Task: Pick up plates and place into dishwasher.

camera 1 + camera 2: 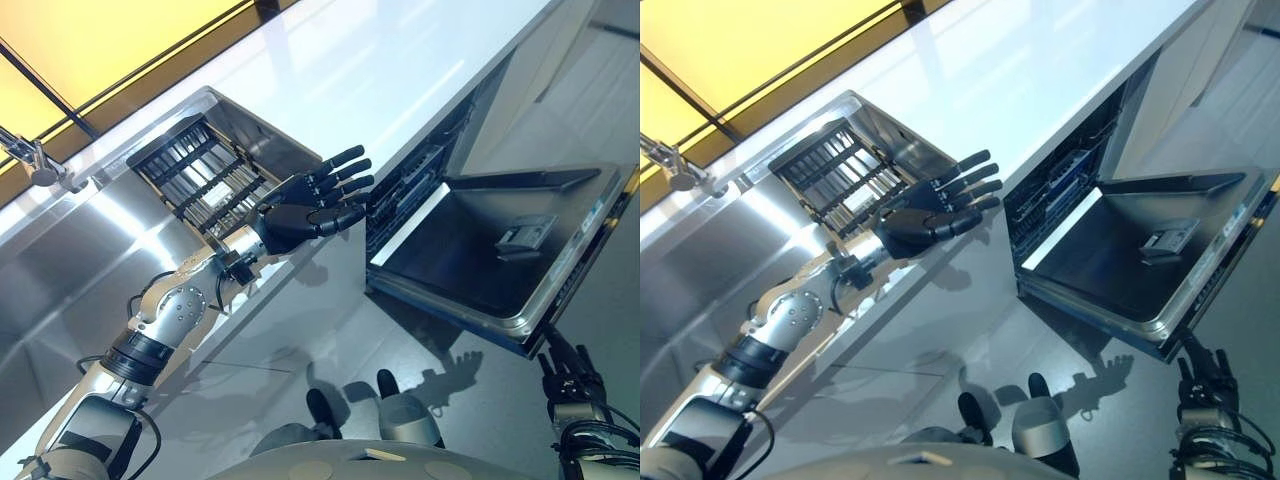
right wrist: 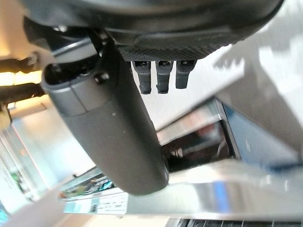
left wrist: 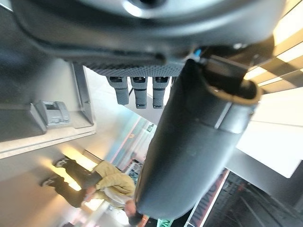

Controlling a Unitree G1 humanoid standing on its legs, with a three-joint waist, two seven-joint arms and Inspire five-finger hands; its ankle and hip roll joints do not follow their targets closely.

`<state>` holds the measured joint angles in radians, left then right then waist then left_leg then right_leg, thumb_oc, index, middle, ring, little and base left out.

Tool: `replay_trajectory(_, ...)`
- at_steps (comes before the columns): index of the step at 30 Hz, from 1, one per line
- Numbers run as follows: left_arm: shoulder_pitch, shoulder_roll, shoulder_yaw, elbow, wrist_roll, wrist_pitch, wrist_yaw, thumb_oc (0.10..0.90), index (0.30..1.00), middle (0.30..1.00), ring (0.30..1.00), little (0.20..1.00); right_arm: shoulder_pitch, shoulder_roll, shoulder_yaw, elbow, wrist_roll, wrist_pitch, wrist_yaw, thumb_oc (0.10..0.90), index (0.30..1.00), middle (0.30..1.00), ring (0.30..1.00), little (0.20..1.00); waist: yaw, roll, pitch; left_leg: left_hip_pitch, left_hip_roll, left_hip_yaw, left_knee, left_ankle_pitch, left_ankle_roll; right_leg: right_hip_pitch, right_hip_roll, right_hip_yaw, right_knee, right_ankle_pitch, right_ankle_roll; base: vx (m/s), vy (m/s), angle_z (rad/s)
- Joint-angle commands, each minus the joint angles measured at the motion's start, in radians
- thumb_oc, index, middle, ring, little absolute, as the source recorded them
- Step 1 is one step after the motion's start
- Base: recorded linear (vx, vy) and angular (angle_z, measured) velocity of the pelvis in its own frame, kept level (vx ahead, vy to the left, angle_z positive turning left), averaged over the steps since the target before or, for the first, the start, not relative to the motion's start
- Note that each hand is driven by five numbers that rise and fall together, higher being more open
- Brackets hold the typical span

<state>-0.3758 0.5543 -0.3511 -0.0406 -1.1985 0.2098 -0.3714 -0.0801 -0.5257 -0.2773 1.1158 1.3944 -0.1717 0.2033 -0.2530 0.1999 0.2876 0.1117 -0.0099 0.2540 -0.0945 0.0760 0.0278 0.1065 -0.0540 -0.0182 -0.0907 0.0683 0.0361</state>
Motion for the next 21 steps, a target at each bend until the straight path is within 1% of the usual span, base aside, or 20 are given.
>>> replay_trajectory(1,-0.129,-0.050,-0.007,-0.062,-0.058,-0.078,-0.058,0.800,0.900,0.900,0.900,0.900,-0.222,-0.022,0.143,-0.215,-0.034,-0.040,0.326,0.800,0.900,0.900,0.900,0.900,0.069,0.015,0.026,0.008,-0.006,-0.061,0.072,-0.097,-0.022,-0.070,0.032,-0.044,0.154,-0.092,0.020,-0.05,-0.024,-0.01)
replay_trajectory(2,-0.128,-0.047,-0.005,-0.068,-0.057,-0.074,-0.062,0.800,0.900,0.900,0.900,0.900,-0.226,-0.022,0.189,-0.261,-0.047,-0.057,0.368,0.800,0.900,0.900,0.900,0.900,0.072,0.013,0.025,0.003,-0.008,-0.065,0.072,-0.095,-0.022,-0.073,0.030,-0.048,0.153,-0.092,0.020,-0.06,-0.033,-0.02)
replay_trajectory(3,-0.127,-0.043,-0.004,-0.073,-0.058,-0.071,-0.064,0.800,0.900,0.900,0.900,0.900,-0.234,-0.027,0.224,-0.295,-0.060,-0.054,0.403,0.800,0.900,0.900,0.900,0.900,0.076,0.010,0.024,-0.002,-0.008,-0.067,0.072,-0.094,-0.022,-0.076,0.028,-0.053,0.153,-0.092,0.021,-0.06,-0.027,-0.04)
replay_trajectory(4,-0.127,-0.041,-0.003,-0.074,-0.058,-0.069,-0.064,0.800,0.900,0.900,0.900,0.900,-0.236,-0.028,0.232,-0.303,-0.060,-0.057,0.410,0.800,0.900,0.900,0.900,0.900,0.075,0.009,0.024,-0.004,-0.008,-0.067,0.072,-0.094,-0.023,-0.077,0.027,-0.054,0.153,-0.092,0.021,-0.09,-0.047,-0.07)
replay_trajectory(5,-0.133,-0.031,-0.001,-0.077,-0.061,-0.066,-0.061,0.800,0.900,0.900,0.900,0.900,-0.258,-0.034,0.286,-0.382,-0.089,-0.047,0.441,0.800,0.900,0.900,0.900,0.900,0.077,0.002,0.028,-0.011,-0.007,-0.067,0.073,-0.091,-0.023,-0.084,0.025,-0.059,0.154,-0.090,0.021,-0.09,-0.043,-0.06)
replay_trajectory(6,-0.138,-0.027,-0.003,-0.074,-0.061,-0.068,-0.059,0.800,0.900,0.900,0.900,0.900,-0.274,-0.037,0.305,-0.410,-0.096,-0.049,0.444,0.800,0.900,0.900,0.900,0.900,0.078,-0.001,0.030,-0.014,-0.006,-0.065,0.073,-0.090,-0.023,-0.088,0.025,-0.060,0.154,-0.089,0.021,-0.11,-0.049,-0.08)
replay_trajectory(9,-0.151,-0.019,-0.004,-0.063,-0.064,-0.071,-0.059,0.800,0.900,0.900,0.900,0.900,-0.326,-0.053,0.334,-0.460,-0.101,-0.020,0.462,0.800,0.900,0.900,0.900,0.900,0.078,-0.008,0.038,-0.022,-0.005,-0.064,0.075,-0.088,-0.024,-0.098,0.026,-0.058,0.157,-0.088,0.020,-0.07,-0.014,-0.24)
replay_trajectory(10,-0.167,-0.014,-0.005,-0.045,-0.066,-0.075,-0.066,0.800,0.900,0.900,0.900,0.900,-0.394,-0.069,0.355,-0.481,-0.104,0.029,0.487,0.800,0.900,0.900,0.900,0.900,0.078,-0.012,0.046,-0.028,-0.005,-0.062,0.079,-0.087,-0.025,-0.106,0.027,-0.056,0.162,-0.088,0.018,-0.07,0.000,-0.33)
replay_trajectory(11,-0.173,-0.011,-0.006,-0.041,-0.069,-0.076,-0.068,0.800,0.900,0.900,0.900,0.900,-0.415,-0.073,0.361,-0.488,-0.108,0.053,0.495,0.800,0.900,0.900,0.900,0.900,0.078,-0.012,0.048,-0.030,-0.004,-0.061,0.080,-0.087,-0.025,-0.107,0.026,-0.055,0.163,-0.088,0.017,-0.06,0.004,-0.26)
replay_trajectory(12,-0.175,-0.010,-0.006,-0.039,-0.070,-0.077,-0.068,0.800,0.900,0.900,0.900,0.900,-0.423,-0.074,0.363,-0.490,-0.107,0.057,0.494,0.800,0.900,0.900,0.900,0.900,0.078,-0.012,0.049,-0.030,-0.004,-0.061,0.081,-0.087,-0.025,-0.108,0.026,-0.055,0.163,-0.088,0.017,-0.02,0.021,-0.21)
replay_trajectory(13,-0.185,-0.009,-0.006,-0.029,-0.073,-0.078,-0.078,0.800,0.900,0.900,0.900,0.900,-0.475,-0.083,0.375,-0.499,-0.111,0.110,0.514,0.800,0.900,0.900,0.900,0.900,0.080,-0.012,0.053,-0.032,-0.003,-0.059,0.084,-0.087,-0.025,-0.111,0.026,-0.053,0.167,-0.089,0.016,-0.01,0.028,-0.19)
replay_trajectory(14,-0.187,-0.006,-0.005,-0.024,-0.076,-0.077,-0.084,0.800,0.900,0.900,0.900,0.900,-0.504,-0.090,0.381,-0.497,-0.097,0.139,0.534,0.800,0.900,0.900,0.900,0.900,0.083,-0.013,0.052,-0.032,-0.002,-0.059,0.086,-0.088,-0.026,-0.111,0.025,-0.052,0.169,-0.089,0.017,-0.01,0.027,-0.14)
replay_trajectory(15,-0.187,-0.006,-0.005,-0.024,-0.076,-0.077,-0.084,0.800,0.900,0.900,0.900,0.900,-0.504,-0.090,0.381,-0.497,-0.097,0.139,0.534,0.800,0.900,0.900,0.900,0.900,0.083,-0.013,0.052,-0.032,-0.002,-0.059,0.086,-0.088,-0.026,-0.111,0.025,-0.052,0.169,-0.089,0.017,0.02,0.023,-0.13)
replay_trajectory(16,-0.191,-0.004,-0.006,-0.017,-0.084,-0.077,-0.089,0.800,0.900,0.900,0.900,0.900,-0.548,-0.096,0.393,-0.493,-0.082,0.185,0.558,0.800,0.900,0.900,0.900,0.900,0.088,-0.013,0.050,-0.029,-0.002,-0.060,0.087,-0.088,-0.026,-0.108,0.024,-0.053,0.171,-0.090,0.017,0.02,0.020,-0.12)
replay_trajectory(21,-0.190,-0.009,-0.014,0.002,-0.093,-0.081,-0.099,0.800,0.900,0.900,0.900,0.900,-0.606,-0.084,0.411,-0.488,-0.052,0.246,0.587,0.800,0.900,0.900,0.900,0.900,0.102,-0.017,0.037,-0.018,-0.004,-0.065,0.087,-0.091,-0.024,-0.096,0.024,-0.056,0.173,-0.094,0.017,0.04,0.016,-0.16)
